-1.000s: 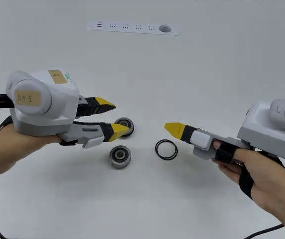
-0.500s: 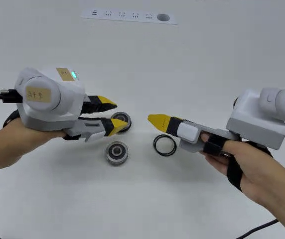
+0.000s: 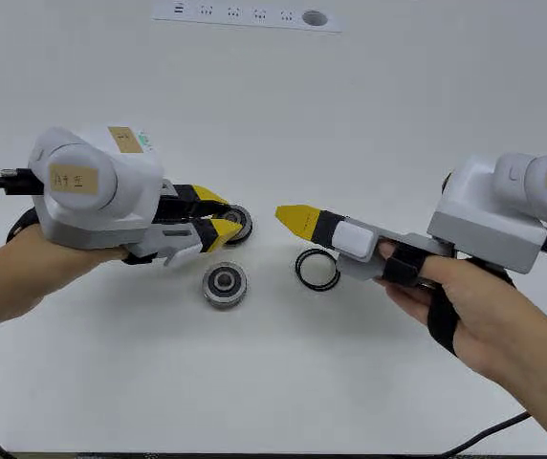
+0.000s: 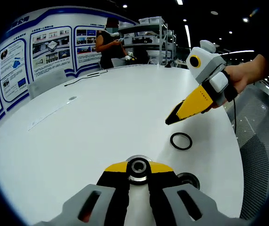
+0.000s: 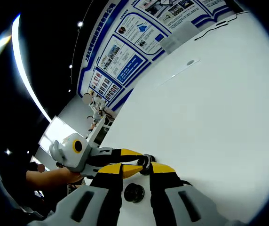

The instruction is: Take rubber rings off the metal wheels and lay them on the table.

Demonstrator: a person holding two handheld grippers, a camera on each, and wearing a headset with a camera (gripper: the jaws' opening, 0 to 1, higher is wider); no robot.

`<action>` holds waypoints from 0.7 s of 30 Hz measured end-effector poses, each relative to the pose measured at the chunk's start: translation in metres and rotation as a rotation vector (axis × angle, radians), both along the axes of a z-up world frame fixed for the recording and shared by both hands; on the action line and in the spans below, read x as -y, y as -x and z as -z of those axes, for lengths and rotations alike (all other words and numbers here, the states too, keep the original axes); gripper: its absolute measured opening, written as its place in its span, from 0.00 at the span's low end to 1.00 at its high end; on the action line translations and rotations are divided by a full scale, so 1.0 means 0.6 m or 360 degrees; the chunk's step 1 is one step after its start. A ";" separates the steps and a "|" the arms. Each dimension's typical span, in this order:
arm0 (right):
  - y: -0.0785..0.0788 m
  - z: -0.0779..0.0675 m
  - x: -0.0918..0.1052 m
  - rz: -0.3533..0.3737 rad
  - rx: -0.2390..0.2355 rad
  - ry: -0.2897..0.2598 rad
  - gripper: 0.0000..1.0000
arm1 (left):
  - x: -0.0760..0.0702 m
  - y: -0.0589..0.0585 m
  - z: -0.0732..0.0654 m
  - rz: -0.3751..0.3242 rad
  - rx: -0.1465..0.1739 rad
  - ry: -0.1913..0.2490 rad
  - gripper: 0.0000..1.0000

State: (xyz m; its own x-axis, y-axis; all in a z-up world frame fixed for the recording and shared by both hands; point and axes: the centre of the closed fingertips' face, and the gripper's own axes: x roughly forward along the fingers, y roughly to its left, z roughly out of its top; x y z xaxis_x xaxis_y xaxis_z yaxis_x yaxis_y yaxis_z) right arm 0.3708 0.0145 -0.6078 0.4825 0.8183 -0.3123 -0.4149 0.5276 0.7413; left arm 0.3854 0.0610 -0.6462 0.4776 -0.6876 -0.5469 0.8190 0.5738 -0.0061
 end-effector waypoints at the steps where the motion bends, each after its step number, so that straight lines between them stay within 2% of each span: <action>1: 0.000 0.000 -0.001 -0.0002 -0.0004 -0.0003 0.23 | 0.000 0.001 0.000 0.0004 0.0004 -0.0004 0.15; 14: -0.005 0.004 -0.022 -0.0052 -0.0028 -0.0031 0.24 | 0.000 -0.001 0.001 0.0015 0.0010 0.0004 0.14; 17: -0.004 0.012 -0.033 -0.0090 -0.0045 -0.0016 0.30 | -0.001 -0.003 0.002 0.0025 0.0019 0.0000 0.14; 19: -0.003 0.016 -0.042 -0.0118 -0.0046 -0.0011 0.34 | -0.001 -0.003 0.003 0.0062 0.0058 -0.0055 0.13; 21: -0.003 0.019 -0.051 -0.0134 -0.0045 -0.0004 0.39 | 0.000 -0.004 0.003 0.0055 0.0049 -0.0057 0.13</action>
